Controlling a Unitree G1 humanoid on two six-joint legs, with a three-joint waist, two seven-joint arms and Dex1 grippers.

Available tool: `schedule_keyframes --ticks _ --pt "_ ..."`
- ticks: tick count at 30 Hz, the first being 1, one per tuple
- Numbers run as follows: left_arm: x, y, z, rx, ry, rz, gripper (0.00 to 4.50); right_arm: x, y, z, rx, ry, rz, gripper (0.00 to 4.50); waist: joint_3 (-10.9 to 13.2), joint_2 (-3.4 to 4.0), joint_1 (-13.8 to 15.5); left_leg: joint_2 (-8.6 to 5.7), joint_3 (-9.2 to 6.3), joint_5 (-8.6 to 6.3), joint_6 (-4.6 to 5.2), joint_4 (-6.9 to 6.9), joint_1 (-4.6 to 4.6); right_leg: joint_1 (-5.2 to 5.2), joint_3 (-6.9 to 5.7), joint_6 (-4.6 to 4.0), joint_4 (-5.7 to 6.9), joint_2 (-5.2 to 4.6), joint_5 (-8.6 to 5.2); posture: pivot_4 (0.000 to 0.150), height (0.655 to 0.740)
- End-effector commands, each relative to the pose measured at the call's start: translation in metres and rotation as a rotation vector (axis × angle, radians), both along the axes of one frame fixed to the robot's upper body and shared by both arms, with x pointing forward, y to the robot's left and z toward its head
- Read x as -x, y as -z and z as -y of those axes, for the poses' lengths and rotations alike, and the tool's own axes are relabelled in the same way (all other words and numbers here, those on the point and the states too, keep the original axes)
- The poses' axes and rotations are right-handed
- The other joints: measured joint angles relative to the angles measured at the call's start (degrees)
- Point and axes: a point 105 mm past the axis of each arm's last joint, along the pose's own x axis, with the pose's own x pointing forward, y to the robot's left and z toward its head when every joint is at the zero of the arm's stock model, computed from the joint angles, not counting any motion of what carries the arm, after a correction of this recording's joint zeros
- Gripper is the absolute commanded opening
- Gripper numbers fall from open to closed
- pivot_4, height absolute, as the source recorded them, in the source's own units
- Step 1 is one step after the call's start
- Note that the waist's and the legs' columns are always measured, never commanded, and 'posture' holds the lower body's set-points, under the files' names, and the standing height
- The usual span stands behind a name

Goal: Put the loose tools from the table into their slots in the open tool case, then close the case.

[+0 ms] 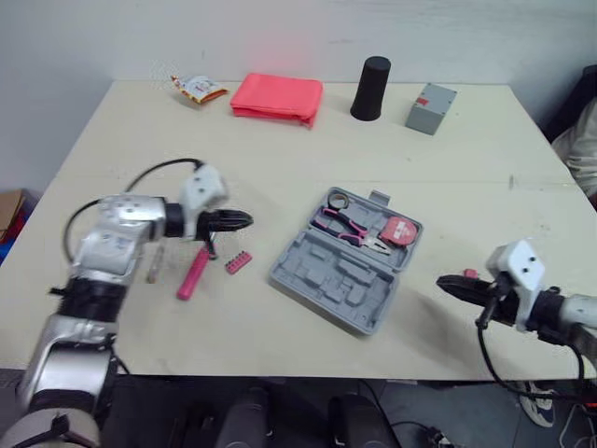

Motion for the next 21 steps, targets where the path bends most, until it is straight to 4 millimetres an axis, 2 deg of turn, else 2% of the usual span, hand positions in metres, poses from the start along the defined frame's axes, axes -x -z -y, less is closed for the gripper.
schedule_keyframes --ticks 1,5,12,21 --pt "-0.014 0.009 0.009 -0.055 0.003 0.0 0.03 -0.005 -0.003 -0.01 0.016 -0.022 0.048 0.0 0.01 -0.01 -0.02 0.02 0.02 -0.01 0.02 0.05 -0.02 -0.02 0.01 0.01 0.0 0.01 0.0 0.15 0.7355" --pt "-0.029 0.02 0.03 -0.075 0.015 -0.008 0.03 -0.01 0.003 -0.019 0.03 -0.037 0.05 0.0 0.03 -0.05 0.3 0.0 -0.02 -0.04 0.07 0.19 -0.06 0.02 0.0 0.06 0.04 -0.02 0.0 0.15 0.7355" --pt "-0.044 0.022 0.049 -0.074 0.001 0.021 0.03 -0.015 0.009 -0.031 0.029 -0.059 0.054 0.0 0.04 -0.08 0.94 -0.04 -0.02 -0.07 0.12 0.26 -0.09 0.01 -0.01 0.12 0.04 -0.12 0.03 0.15 0.7355" --pt "-0.039 0.024 0.08 -0.035 0.082 0.013 0.03 -0.026 0.012 -0.034 0.026 -0.045 0.077 0.0 0.04 -0.1 1.39 -0.12 -0.02 -0.1 0.17 0.33 -0.1 0.04 -0.02 0.19 0.06 -0.16 0.07 0.15 0.7355"
